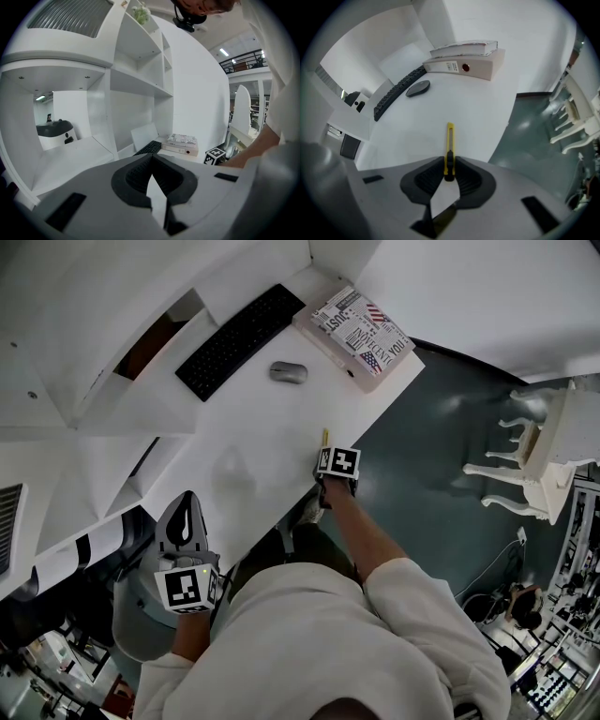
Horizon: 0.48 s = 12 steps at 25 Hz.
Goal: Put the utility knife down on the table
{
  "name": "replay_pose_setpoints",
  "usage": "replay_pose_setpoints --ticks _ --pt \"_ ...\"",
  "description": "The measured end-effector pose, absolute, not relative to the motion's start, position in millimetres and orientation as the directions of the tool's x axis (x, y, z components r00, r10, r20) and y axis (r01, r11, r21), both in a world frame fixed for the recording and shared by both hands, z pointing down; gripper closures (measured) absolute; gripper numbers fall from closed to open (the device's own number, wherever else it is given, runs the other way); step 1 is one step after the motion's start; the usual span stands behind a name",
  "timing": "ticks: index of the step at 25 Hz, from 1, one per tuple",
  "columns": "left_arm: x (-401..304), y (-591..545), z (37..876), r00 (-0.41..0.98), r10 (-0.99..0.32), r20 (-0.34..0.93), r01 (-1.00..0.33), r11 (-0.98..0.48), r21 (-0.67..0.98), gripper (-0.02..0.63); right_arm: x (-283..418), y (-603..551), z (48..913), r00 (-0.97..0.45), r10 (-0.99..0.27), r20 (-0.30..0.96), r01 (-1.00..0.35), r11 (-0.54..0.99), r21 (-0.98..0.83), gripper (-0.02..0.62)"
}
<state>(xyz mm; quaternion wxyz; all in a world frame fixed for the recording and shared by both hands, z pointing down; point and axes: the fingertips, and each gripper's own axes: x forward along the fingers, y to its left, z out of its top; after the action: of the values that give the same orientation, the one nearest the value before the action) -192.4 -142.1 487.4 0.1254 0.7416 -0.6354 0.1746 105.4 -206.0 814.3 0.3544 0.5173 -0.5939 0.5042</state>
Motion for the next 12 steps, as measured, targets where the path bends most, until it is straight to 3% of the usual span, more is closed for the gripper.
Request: replay_pose_setpoints --ticks 12 --pt "-196.0 -136.3 486.8 0.129 -0.902 0.413 -0.987 -0.156 -0.033 0.605 101.4 -205.4 810.1 -0.229 -0.277 0.933 -0.968 -0.036 -0.249 0.495"
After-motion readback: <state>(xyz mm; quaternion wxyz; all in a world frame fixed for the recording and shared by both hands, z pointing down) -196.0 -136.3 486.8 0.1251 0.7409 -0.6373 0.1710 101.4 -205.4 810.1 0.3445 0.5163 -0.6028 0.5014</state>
